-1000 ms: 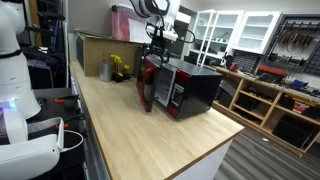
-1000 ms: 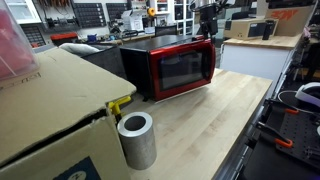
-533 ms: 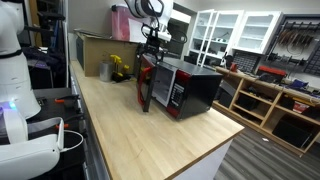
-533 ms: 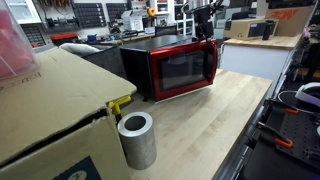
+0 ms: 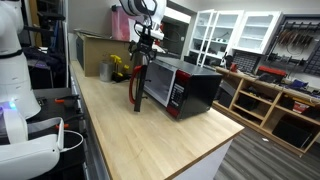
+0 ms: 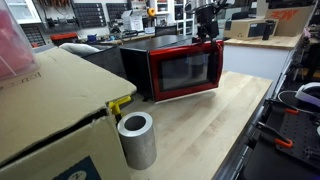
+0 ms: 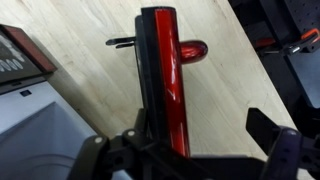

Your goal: Open the microwave door

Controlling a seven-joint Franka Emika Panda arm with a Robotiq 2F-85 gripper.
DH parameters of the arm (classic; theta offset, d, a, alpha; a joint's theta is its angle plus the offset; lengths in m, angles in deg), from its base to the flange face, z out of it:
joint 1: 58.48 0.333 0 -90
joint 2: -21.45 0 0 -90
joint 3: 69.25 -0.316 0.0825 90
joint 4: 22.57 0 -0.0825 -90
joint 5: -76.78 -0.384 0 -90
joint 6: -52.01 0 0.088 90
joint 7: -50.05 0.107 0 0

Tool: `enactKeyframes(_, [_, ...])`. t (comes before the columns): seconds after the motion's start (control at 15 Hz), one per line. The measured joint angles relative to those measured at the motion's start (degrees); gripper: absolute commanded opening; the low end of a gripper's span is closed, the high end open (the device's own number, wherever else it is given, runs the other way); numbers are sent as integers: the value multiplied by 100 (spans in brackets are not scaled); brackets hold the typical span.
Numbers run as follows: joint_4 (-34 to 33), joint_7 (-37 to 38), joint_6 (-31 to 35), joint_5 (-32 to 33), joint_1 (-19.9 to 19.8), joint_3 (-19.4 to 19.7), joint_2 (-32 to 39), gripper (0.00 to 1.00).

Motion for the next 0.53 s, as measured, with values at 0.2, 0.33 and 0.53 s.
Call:
enactKeyframes(0.2, [299, 0, -11, -1, 71, -1, -269, 100])
enactKeyframes(0.33, [480, 7, -11, -1, 128, -1, -421, 100])
enactKeyframes(0.53, [699, 112, -11, 0, 230, -2, -586, 100])
